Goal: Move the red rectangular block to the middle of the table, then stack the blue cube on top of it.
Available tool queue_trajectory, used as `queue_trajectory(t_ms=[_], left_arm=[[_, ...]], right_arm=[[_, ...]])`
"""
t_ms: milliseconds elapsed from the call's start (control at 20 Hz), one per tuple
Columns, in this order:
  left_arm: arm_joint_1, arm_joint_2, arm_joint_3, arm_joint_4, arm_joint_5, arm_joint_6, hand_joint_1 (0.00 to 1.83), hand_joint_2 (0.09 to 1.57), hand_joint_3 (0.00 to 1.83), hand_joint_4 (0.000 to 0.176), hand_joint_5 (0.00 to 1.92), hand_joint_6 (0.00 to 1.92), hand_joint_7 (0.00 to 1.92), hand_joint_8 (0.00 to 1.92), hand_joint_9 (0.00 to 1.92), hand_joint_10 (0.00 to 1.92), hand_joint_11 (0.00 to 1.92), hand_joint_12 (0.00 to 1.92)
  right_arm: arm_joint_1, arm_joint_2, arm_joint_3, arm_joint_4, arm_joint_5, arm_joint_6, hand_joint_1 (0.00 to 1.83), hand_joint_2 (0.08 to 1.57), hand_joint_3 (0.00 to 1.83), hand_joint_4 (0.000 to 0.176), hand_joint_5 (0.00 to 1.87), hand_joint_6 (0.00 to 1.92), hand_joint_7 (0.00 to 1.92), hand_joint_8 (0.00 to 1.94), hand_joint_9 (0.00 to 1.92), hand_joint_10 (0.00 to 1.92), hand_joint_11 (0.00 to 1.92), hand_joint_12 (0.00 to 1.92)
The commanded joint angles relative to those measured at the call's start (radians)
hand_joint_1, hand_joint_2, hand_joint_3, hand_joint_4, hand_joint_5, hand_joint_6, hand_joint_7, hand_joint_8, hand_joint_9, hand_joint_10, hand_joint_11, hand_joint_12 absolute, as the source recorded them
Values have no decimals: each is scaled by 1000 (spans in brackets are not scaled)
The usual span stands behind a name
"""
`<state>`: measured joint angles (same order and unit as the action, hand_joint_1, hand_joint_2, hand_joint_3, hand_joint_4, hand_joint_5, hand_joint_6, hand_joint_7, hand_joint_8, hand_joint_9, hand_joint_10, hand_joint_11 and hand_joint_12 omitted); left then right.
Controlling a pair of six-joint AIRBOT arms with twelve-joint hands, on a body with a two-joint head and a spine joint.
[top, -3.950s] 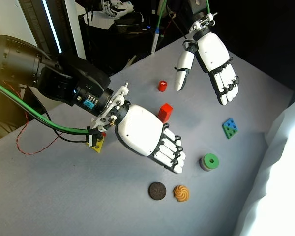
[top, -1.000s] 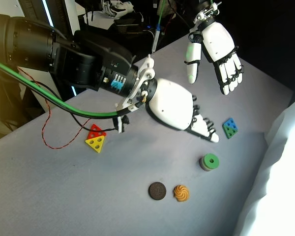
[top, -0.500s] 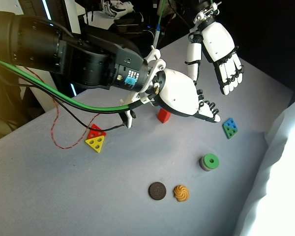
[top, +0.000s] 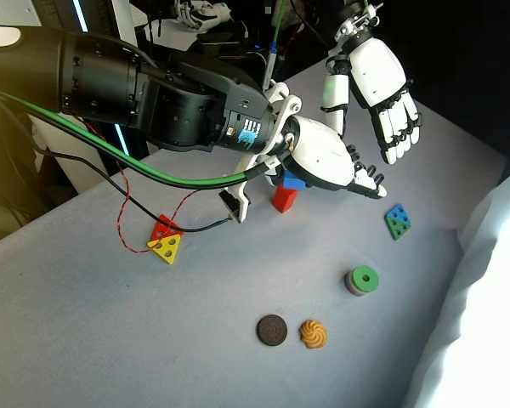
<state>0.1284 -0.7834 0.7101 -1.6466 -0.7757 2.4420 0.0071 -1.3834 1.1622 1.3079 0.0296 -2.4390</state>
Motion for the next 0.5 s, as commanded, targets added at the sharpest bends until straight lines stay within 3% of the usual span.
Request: queue_trajectory(t_ms=[0,450], left_arm=[[-14,11,6,63,-32,4,0,1255,4,0,254,3,230,4,182,3,0,332],[-16,11,14,66,-32,4,13,1268,1,0,257,3,231,2,184,2,0,338]], right_arm=[[-1,8,2,-5,21,-1,1099,992,0,176,1271,491,379,8,121,15,0,0],[-12,-14,14,-7,35,22,1099,990,0,176,1275,483,381,5,118,8,0,0]])
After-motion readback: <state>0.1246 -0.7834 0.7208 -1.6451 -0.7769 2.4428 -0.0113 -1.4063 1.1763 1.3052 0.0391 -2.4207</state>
